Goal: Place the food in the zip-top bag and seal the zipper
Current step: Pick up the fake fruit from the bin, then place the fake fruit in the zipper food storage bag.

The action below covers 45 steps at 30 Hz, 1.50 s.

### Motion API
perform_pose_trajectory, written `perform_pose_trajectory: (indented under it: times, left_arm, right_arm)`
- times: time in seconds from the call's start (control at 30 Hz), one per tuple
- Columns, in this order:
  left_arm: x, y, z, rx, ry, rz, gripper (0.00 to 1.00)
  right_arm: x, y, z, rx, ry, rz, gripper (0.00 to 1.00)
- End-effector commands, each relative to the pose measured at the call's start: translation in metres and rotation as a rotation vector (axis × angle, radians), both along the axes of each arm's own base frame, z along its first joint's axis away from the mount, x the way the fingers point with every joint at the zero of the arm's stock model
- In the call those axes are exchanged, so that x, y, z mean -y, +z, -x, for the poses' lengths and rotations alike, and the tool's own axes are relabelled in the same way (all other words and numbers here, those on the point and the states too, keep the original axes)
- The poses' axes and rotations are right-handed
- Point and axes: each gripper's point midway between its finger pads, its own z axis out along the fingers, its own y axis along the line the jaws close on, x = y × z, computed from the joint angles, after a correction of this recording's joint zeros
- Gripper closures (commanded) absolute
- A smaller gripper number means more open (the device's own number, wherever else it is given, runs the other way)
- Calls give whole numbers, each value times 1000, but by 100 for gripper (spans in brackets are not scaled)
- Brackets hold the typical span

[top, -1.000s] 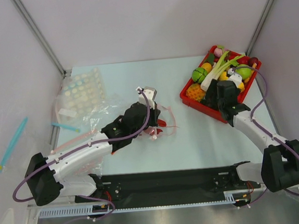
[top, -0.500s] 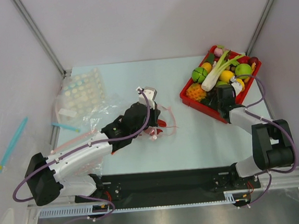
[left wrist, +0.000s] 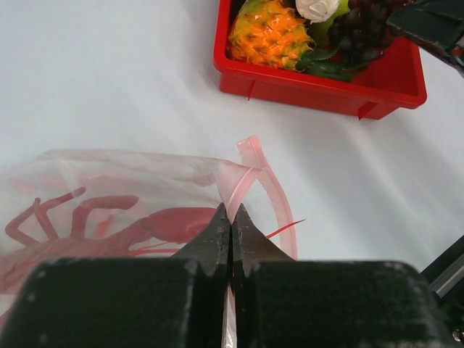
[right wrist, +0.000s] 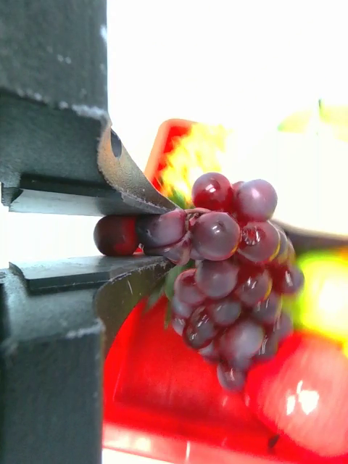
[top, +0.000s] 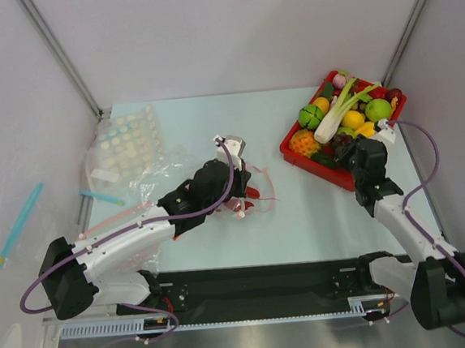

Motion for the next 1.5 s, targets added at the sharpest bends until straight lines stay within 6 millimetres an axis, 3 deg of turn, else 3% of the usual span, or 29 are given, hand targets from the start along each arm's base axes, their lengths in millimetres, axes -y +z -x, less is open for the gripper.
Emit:
perform_pose_trajectory:
  times: [0.0,0.23,0.33,0.53,0.63,0.77,0.93,1.13,1.37,1.47]
  left_arm:
    - [11,20,-1,38,-31,70,100]
    - [11,20,0,35,-35,72,100]
    - [13,20,1,30,-42,75,100]
    - [15,21,4,15,-53,86,100]
    - [14,23,3,5,-36,95,100]
    - [11,30,5,-1,-28,109,100]
    - [1,41,7,7,-6,106,100]
    - [-14,59,8,36,30,112,99]
    - [-13,76,21,29,-21,176,98]
    - [-7,84,32,12,-77,217,98]
  right_arm:
    - [-19,52,6,181,107,27,83]
    - [-27,97,33,341,159,53,84]
    - [-45,112,41,406,259,56,85]
    - [-119,141,65,539,631,95,87]
    - [-158,153,89,621,844,113,88]
    - [-188,164,122,723,1031,122,90]
    - [-203,178,157,844,1169,125,91]
    - [-211,185,186,927,1289,117,91]
    - [-229,177,197,920,1399,89,94]
    - [-237,169,189,877,1398,84,94]
